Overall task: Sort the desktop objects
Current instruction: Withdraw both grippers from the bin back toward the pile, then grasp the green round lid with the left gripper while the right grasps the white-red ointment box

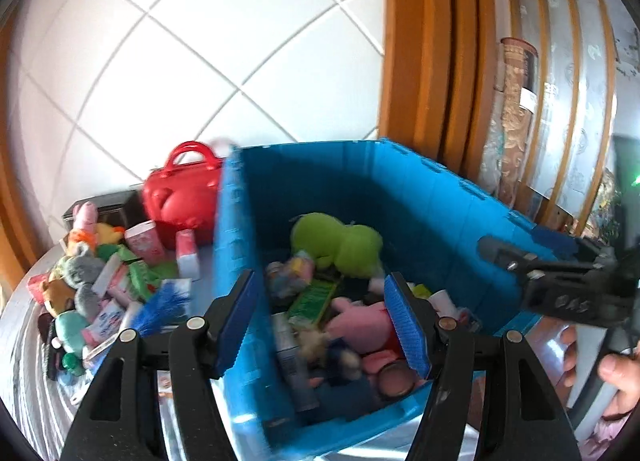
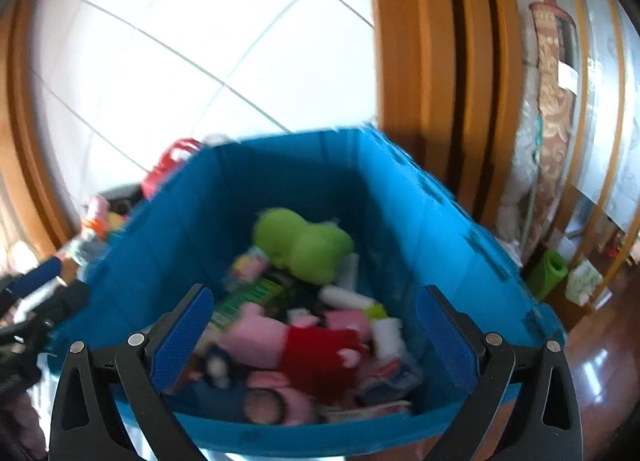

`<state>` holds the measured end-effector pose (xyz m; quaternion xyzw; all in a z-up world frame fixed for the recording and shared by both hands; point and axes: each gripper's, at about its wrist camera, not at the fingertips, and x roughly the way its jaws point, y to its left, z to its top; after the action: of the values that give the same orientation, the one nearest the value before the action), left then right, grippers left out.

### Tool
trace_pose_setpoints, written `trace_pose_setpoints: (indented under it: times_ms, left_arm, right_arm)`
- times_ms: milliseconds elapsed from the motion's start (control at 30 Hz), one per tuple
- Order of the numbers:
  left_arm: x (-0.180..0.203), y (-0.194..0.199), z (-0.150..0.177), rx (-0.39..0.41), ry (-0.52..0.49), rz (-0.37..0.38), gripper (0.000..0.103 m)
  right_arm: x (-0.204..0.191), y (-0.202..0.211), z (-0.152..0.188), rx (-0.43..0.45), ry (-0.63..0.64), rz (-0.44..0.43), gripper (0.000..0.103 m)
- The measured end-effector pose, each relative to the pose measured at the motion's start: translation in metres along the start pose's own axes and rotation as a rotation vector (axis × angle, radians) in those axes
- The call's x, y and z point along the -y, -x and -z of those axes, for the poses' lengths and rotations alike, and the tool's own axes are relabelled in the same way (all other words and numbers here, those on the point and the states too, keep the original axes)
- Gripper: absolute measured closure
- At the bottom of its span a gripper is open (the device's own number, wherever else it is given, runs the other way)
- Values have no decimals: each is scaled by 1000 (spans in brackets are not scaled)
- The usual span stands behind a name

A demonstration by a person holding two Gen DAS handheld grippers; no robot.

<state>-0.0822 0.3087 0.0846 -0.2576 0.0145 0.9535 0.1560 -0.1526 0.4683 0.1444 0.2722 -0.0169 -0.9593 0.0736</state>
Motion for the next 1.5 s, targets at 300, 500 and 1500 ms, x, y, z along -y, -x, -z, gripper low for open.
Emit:
trace_pose_setpoints:
  times_ms: [300, 500, 1500]
  left_arm:
    - [-108, 29, 29, 5, 49, -110, 39]
    - [-212, 33, 55, -57, 140, -199, 39]
    - [-497, -79, 213, -410, 346, -404, 39]
  right_arm:
    - [-123, 11, 5, 46, 94, -139, 0]
    - [-204, 3, 9, 63, 111, -232, 0]
    - [-331, -228, 138, -467, 21, -63, 0]
